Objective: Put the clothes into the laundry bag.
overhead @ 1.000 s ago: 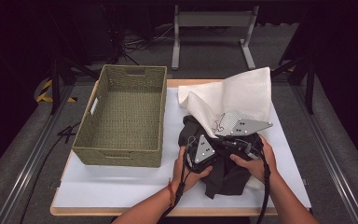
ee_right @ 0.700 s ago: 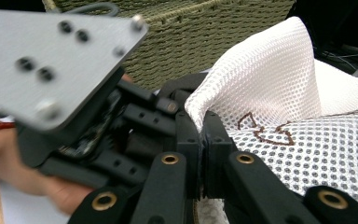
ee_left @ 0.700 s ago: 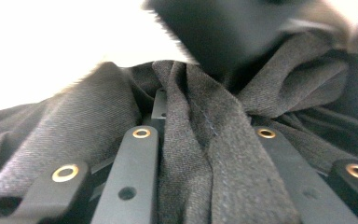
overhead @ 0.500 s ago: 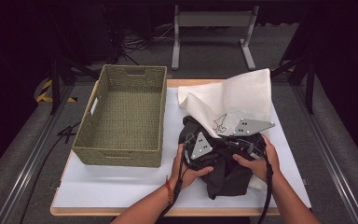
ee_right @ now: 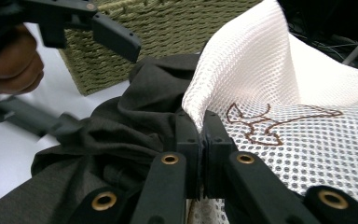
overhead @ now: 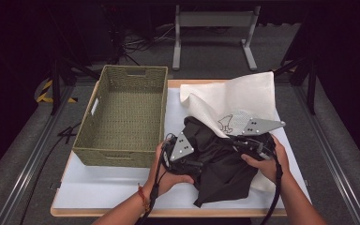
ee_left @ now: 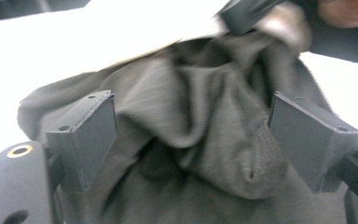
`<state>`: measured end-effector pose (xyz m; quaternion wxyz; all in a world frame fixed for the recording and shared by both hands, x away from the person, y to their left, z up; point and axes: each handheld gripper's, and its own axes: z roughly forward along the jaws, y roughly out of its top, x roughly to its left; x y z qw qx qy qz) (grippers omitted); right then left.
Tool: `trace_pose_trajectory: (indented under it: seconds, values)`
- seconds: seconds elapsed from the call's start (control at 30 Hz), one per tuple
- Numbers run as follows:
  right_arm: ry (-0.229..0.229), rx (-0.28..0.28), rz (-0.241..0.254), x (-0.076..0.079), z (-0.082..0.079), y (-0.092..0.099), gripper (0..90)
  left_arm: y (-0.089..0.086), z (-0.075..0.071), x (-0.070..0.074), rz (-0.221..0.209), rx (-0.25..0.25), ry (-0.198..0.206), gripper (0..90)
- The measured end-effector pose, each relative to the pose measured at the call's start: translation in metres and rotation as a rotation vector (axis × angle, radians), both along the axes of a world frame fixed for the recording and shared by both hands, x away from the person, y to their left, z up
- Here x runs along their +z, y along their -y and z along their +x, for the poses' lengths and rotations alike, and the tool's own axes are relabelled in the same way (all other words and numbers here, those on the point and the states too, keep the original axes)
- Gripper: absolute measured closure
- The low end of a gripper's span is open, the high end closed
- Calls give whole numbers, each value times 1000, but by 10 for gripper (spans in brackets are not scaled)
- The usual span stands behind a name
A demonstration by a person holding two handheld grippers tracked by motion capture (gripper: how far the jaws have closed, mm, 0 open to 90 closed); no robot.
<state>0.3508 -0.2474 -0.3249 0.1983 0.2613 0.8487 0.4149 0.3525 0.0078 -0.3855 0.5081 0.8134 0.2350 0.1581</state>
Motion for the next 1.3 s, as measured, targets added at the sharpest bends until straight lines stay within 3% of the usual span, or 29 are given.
trace_pose_trajectory:
  seconds: [0.1,0.17,0.37,0.4,0.47,0.53,0.63,0.7,0.73,0.8,0.83,0.9,1.03,1.17,1.3]
  values:
    - [2,2,-1,2,-1,5,880,5,9,-5,15,80,2,123]
    - [-2,5,5,3,-2,7,880,11,16,-11,50,120,-17,107]
    - [-7,13,-2,2,-3,6,880,26,42,-39,92,98,-249,52]
    - [-7,14,-4,2,-3,5,880,27,46,-44,73,83,-285,51]
    - [-7,16,-9,1,-2,4,880,27,52,-51,45,41,-330,152]
    - [-9,16,-14,-1,-2,2,880,25,54,-53,37,40,-313,345]
    - [-8,11,-14,-3,1,0,880,18,55,-54,-12,15,-277,656]
    - [-5,7,-2,-4,2,-2,880,18,50,-54,-10,-7,-219,740]
    - [-5,5,4,-4,2,-3,880,19,47,-53,-5,-27,-183,749]
    - [-2,7,4,-4,3,-5,880,20,44,-53,-8,-38,-167,759]
    - [7,13,13,-2,4,-11,880,21,38,-51,-14,-59,-132,766]
    - [13,18,31,1,5,-15,880,23,33,-48,-28,-80,-101,772]
    - [31,44,45,12,4,-28,880,33,13,-36,-23,-119,11,775]
    - [42,61,64,21,2,-34,881,38,1,-29,-32,-144,58,775]
    - [36,92,95,29,-2,-39,882,42,2,-22,-60,-109,80,775]
